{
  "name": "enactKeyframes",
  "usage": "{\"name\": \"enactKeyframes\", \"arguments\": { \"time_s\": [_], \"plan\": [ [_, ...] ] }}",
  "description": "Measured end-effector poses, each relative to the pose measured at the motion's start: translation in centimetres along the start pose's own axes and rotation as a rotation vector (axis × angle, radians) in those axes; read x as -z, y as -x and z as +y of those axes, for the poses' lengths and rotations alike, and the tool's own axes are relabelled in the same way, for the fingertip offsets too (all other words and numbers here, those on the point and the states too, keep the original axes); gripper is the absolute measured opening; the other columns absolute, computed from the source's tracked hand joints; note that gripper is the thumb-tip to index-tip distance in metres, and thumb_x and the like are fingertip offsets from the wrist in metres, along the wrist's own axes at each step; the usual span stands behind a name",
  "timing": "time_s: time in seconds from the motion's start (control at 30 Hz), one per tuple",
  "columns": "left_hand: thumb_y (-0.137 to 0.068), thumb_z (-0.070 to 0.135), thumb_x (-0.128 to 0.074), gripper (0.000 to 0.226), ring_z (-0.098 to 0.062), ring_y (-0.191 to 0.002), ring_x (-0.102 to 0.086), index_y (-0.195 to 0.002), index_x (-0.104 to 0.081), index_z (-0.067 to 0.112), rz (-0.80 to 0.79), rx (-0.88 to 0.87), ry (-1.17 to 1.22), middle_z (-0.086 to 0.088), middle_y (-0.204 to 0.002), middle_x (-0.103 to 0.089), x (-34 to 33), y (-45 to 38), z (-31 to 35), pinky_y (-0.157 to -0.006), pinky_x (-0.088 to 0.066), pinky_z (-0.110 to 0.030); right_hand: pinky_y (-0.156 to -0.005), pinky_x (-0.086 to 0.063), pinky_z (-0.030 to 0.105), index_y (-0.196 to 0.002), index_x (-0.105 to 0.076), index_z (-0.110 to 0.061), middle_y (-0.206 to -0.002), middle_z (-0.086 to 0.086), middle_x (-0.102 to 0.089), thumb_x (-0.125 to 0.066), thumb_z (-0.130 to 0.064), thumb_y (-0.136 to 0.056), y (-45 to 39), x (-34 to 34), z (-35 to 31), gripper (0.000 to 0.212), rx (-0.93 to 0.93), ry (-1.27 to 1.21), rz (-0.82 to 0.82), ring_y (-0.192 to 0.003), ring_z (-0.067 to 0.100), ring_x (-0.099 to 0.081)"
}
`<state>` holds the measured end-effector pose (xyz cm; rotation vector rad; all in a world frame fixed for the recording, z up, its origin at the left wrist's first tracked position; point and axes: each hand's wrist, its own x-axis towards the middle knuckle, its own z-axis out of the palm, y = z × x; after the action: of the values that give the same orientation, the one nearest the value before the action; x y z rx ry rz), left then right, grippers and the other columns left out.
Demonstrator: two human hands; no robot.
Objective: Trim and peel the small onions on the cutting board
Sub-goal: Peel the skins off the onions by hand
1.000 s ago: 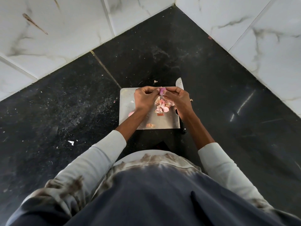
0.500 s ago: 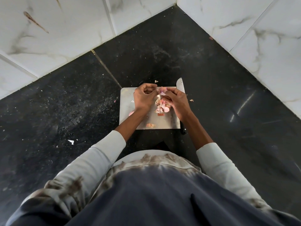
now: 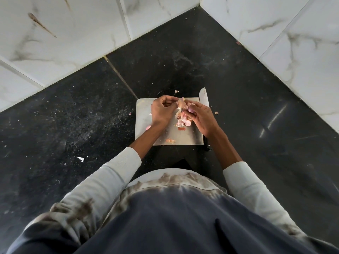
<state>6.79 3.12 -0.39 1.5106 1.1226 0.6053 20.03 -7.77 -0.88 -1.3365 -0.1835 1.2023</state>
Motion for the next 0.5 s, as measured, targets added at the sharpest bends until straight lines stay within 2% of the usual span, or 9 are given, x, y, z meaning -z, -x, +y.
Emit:
{"name": "enactKeyframes", "arguments": {
  "time_s": [0.1,0.23,0.37,0.5],
  "plan": [
    [-0.096,0.01,-0.078,0.013,-0.011,-0.094,-0.075,-0.108,-0.081,0.015,0.01,0.003,-0.019,0.003,-0.103,-0.079,0.2,-0.2,-0.4,-0.088,-0.063,-0.022,-0.112,-0.054,0.041,-0.125,-0.071,-0.001,-0.116,0.016,-0.076,-0.055,-0.004,-0.109,0.0,0.5,0.1,0.023,0.004,-0.053,0.004,-0.125,0.032,-0.07],
    [-0.097,0.011,-0.077,0.012,-0.011,-0.094,-0.074,-0.107,-0.08,0.017,0.032,0.03,-0.061,0.003,-0.105,-0.078,0.4,-0.4,-1.1,-0.087,-0.063,-0.02,-0.111,-0.055,0.043,-0.138,-0.062,0.003,-0.134,0.024,-0.066,-0.053,-0.009,-0.111,0.0,0.9,-0.3,0.031,-0.014,-0.117,0.036,-0.124,0.033,-0.07],
    [-0.098,0.013,-0.075,0.013,-0.01,-0.095,-0.073,-0.109,-0.081,0.015,-0.002,0.036,-0.157,0.002,-0.108,-0.078,0.4,-0.4,-1.9,-0.091,-0.061,-0.021,-0.098,-0.062,0.035,-0.143,-0.055,0.004,-0.139,0.027,-0.061,-0.046,0.001,-0.108,0.0,0.9,-0.8,0.037,-0.031,-0.187,0.052,-0.124,0.034,-0.069],
    [-0.099,0.017,-0.075,0.016,-0.011,-0.094,-0.072,-0.112,-0.081,0.013,-0.101,0.025,-0.266,-0.002,-0.111,-0.079,0.1,-0.3,-2.4,-0.094,-0.062,-0.026,-0.106,-0.059,0.037,-0.145,-0.052,0.005,-0.143,0.028,-0.059,-0.044,0.004,-0.106,-0.1,1.0,-1.1,0.04,-0.003,-0.158,0.019,-0.13,0.037,-0.066]
  ]
}}
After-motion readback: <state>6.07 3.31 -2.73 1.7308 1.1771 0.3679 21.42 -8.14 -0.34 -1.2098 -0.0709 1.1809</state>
